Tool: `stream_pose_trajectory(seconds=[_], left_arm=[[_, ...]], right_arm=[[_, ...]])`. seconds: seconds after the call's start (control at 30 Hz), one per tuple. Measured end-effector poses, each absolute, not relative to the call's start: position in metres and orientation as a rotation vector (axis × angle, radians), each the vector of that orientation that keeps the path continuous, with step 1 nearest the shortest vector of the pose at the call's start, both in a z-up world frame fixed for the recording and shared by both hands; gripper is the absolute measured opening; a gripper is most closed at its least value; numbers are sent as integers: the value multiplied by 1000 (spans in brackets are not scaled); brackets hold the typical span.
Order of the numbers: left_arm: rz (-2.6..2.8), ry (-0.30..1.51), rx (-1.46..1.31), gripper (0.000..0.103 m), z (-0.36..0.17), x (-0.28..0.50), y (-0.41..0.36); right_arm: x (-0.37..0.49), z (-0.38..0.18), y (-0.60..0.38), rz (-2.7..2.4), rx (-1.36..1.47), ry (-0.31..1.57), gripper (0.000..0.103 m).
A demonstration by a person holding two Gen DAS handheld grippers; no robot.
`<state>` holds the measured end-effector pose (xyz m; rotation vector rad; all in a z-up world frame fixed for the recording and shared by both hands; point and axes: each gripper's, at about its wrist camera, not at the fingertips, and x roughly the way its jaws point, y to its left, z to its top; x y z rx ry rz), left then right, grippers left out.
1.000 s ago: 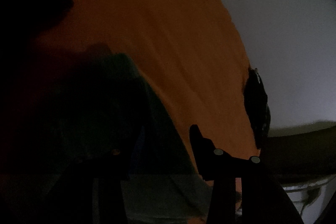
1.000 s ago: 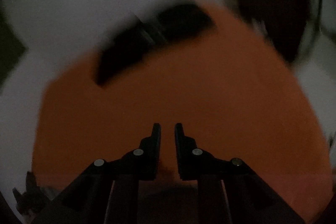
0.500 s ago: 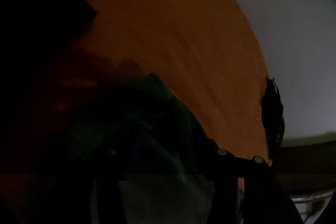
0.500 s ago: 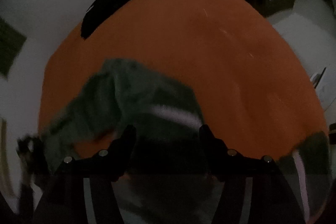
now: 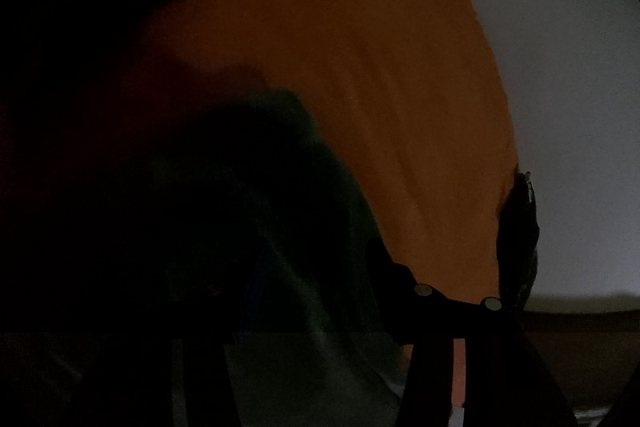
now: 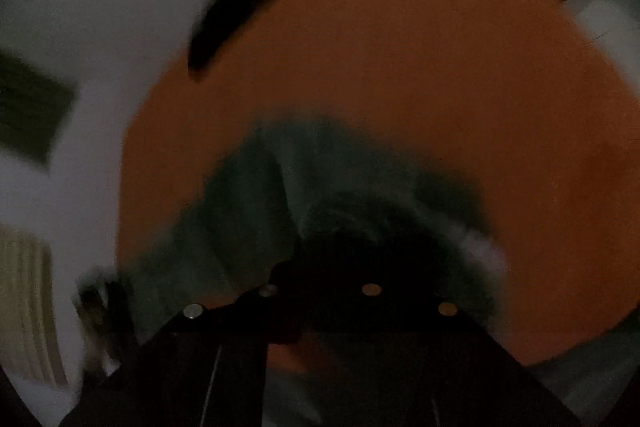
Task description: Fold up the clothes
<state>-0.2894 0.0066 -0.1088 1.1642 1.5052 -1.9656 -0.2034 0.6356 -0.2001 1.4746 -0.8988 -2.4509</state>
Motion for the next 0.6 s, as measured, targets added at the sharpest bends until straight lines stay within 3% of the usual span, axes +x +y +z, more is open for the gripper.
stream_pose_trajectory(seconds=[0.13,0.2,0.33,0.4,0.43,0.47,0.6], left_arm=[[-1897,1639,1125,51,-117,-290,6],[-1911,1611,1125,51,-121,-296,11],[-1964,1500,1144,51,-118,-321,7],[-1976,1493,1144,51,-118,-328,2],[-1988,1488,1151,51,-119,-333,-1],[-2001,1478,1160,51,-120,-337,-3],[-2074,1393,1249,51,-120,-358,7]], right_arm=[[-239,-134,729,-2717,1286,-979,9],[-281,-120,788,-2807,1284,-955,9],[-343,-147,859,-2811,1481,-1077,18],[-356,-159,871,-2818,1473,-1223,42],[-361,-161,866,-2826,1451,-1254,63],[-362,-161,864,-2830,1395,-1231,68],[-342,-170,865,-2788,1452,-1017,68]])
